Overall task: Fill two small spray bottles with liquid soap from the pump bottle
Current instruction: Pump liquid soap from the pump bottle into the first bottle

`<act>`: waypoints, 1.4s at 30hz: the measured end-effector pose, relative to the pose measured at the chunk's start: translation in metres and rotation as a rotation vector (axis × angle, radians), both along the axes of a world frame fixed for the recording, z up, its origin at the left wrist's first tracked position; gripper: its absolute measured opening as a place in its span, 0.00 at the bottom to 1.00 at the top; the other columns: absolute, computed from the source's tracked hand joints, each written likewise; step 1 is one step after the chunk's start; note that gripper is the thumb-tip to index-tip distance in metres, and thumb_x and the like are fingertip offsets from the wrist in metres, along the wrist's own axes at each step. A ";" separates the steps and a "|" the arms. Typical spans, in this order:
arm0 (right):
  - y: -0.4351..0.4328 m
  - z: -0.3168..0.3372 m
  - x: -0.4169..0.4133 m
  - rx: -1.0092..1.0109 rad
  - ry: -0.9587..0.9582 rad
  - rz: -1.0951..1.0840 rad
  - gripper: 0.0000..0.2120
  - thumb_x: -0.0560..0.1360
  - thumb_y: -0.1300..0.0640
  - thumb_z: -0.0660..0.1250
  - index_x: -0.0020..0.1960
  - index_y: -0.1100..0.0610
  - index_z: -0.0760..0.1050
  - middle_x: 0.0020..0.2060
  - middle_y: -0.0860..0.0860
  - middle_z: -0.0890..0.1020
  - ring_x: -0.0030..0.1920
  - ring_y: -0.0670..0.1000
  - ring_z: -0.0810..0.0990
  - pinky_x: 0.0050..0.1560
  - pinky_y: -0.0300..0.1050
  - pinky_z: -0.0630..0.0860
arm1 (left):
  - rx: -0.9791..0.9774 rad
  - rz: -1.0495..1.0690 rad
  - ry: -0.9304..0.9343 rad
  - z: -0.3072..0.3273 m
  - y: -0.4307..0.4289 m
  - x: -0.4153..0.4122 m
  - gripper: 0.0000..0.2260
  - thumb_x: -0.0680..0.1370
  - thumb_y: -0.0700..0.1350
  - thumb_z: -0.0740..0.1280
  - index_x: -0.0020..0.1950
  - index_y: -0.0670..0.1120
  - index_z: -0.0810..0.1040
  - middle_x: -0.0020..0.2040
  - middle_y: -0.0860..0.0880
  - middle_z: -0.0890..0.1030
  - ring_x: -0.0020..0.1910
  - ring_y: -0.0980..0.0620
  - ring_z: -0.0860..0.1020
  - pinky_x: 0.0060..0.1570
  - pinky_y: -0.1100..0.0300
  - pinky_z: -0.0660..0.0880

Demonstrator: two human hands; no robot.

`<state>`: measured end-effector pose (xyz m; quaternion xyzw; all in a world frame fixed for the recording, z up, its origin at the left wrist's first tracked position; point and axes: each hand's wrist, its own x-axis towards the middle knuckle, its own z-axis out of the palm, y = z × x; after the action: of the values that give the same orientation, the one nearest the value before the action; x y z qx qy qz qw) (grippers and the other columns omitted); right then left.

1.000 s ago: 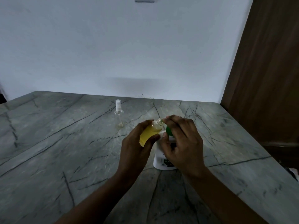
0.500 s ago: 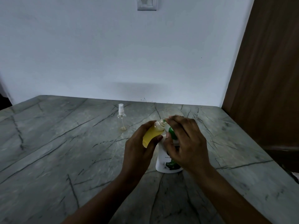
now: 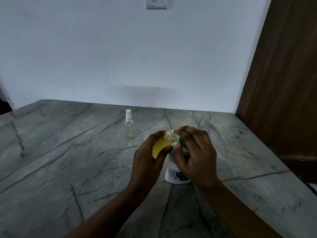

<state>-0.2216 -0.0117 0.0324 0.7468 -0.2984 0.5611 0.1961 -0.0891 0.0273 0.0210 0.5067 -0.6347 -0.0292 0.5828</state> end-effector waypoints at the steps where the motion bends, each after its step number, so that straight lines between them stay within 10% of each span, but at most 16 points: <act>1: 0.001 0.000 0.000 -0.003 -0.004 0.002 0.15 0.73 0.56 0.62 0.51 0.66 0.80 0.48 0.58 0.82 0.52 0.53 0.74 0.53 0.37 0.70 | 0.001 -0.003 0.005 0.000 0.000 0.000 0.17 0.73 0.46 0.70 0.61 0.51 0.73 0.50 0.65 0.74 0.50 0.70 0.74 0.46 0.76 0.69; 42: 0.003 0.007 -0.005 -0.024 0.043 0.003 0.16 0.73 0.58 0.61 0.55 0.66 0.79 0.50 0.59 0.81 0.54 0.53 0.73 0.56 0.34 0.67 | -0.012 0.018 -0.022 0.003 0.004 -0.001 0.17 0.72 0.49 0.69 0.61 0.53 0.72 0.50 0.64 0.75 0.49 0.70 0.74 0.45 0.77 0.68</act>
<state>-0.2262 -0.0092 0.0394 0.7567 -0.2864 0.5487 0.2106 -0.0898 0.0310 0.0240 0.5092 -0.6367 -0.0147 0.5788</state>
